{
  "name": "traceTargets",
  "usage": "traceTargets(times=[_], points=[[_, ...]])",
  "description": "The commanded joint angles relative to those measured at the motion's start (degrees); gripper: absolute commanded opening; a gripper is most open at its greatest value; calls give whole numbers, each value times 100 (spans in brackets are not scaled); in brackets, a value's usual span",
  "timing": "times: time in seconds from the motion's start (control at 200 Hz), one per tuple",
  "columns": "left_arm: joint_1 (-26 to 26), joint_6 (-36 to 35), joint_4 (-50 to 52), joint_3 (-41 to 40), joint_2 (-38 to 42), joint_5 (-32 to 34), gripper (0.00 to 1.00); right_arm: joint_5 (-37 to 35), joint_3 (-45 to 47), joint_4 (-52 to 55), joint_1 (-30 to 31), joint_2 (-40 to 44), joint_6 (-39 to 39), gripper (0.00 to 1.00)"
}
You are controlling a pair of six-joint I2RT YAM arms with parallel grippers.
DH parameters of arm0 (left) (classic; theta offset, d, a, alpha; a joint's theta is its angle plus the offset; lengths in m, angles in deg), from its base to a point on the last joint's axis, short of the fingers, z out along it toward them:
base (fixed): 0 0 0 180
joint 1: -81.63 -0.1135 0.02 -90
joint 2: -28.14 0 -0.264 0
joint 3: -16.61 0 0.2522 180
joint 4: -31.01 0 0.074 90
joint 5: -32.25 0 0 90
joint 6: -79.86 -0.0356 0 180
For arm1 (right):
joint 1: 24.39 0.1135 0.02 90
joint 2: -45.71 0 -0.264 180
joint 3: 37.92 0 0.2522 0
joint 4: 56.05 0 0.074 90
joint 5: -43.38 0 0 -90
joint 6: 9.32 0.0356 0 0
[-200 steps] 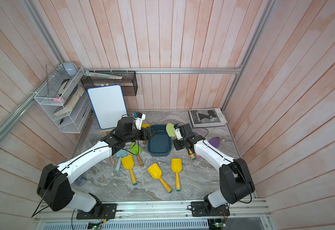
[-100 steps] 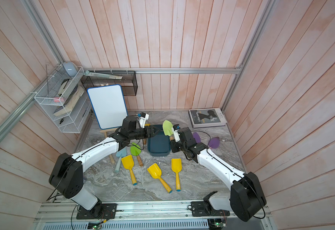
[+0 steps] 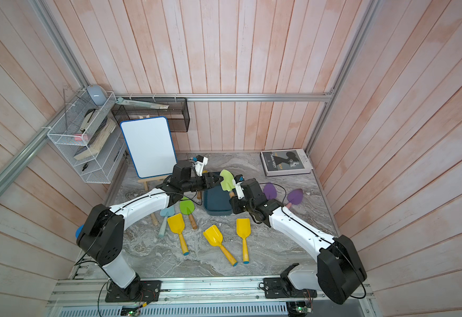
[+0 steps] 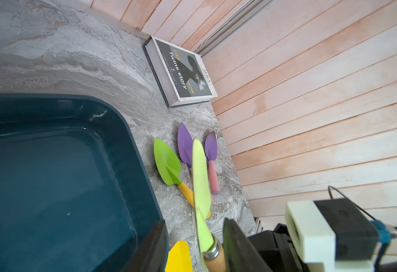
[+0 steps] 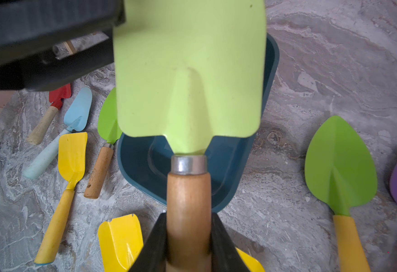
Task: Put the shovel into the storage box
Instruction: Place the shovel in the storage box.
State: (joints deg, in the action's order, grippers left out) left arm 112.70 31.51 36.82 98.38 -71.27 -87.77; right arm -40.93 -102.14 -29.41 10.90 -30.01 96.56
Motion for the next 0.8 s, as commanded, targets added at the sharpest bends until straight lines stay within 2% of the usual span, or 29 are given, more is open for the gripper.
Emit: traceTargets(times=[0.0,0.185,0.295,0.795], points=[[-38,28,-225,-2,-86,-109,37,24,-151,-172,92,-100,62,0],[-32,36,-222,-24,-107,-113,23,4,-187,-175,114,-133,72,0],[-39,45,-202,-38,-98,-131,19,-87,-210,-155,118,-127,101,0],[-35,54,-169,-141,-95,-175,18,-306,-427,-216,111,-320,415,0]])
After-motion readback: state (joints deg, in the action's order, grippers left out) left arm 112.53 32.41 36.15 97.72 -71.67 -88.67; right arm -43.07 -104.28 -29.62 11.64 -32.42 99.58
